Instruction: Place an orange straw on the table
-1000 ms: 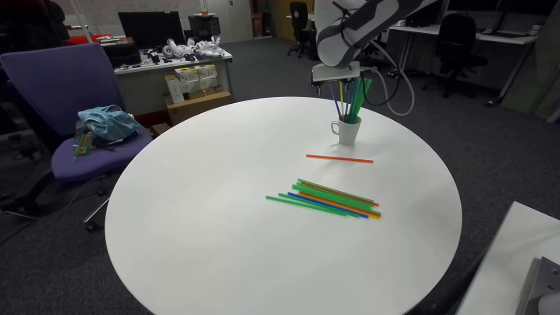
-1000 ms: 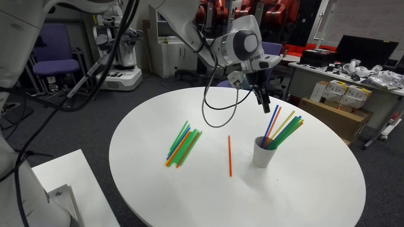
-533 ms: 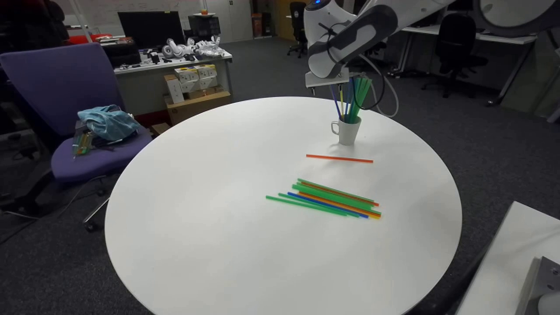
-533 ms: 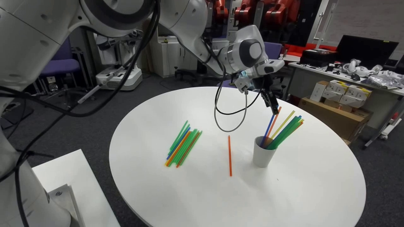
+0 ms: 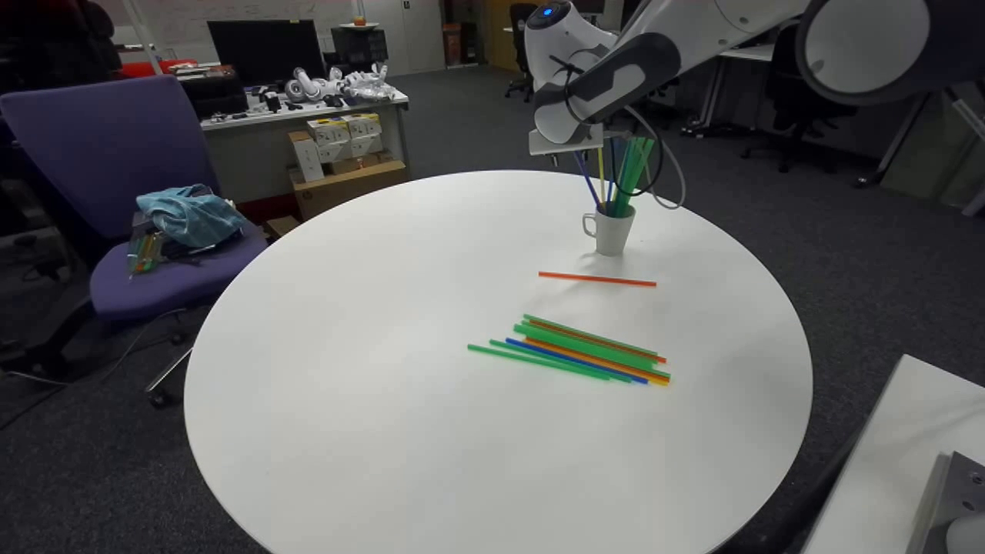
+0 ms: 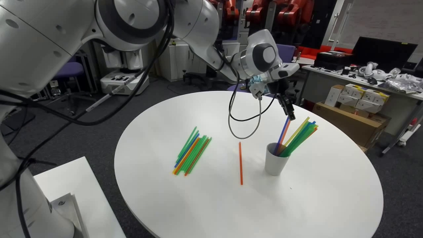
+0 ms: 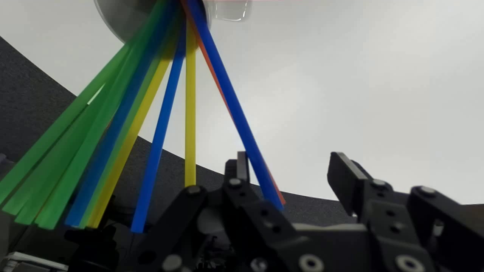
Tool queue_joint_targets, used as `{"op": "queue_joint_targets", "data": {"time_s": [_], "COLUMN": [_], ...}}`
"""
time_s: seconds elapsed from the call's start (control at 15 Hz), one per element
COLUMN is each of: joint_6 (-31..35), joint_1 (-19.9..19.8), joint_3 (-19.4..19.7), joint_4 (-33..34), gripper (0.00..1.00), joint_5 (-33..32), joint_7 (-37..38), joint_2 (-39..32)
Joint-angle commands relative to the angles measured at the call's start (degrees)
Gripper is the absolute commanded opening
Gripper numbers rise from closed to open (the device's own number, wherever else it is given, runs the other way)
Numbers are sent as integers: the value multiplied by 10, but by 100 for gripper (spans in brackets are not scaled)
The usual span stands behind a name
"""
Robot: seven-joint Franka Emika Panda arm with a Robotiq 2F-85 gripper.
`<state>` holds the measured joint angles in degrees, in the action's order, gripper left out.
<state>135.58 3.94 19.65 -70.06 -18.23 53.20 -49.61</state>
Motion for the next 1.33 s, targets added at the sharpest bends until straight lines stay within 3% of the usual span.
{"op": "queue_joint_targets", "data": {"time_s": [0.0, 0.27, 0.73, 1.27], "joint_6": [-32, -57, -91, -118], "joint_1": [2, -2, -13, -27], "joint_3": [11, 9, 6, -2], "joint_4": [40, 58, 79, 82], "gripper": [28, 1, 0, 0], "joint_5": [-4, -2, 4, 0], "joint_7": [13, 13, 14, -22], "joint_2": [-16, -23, -6, 86]}}
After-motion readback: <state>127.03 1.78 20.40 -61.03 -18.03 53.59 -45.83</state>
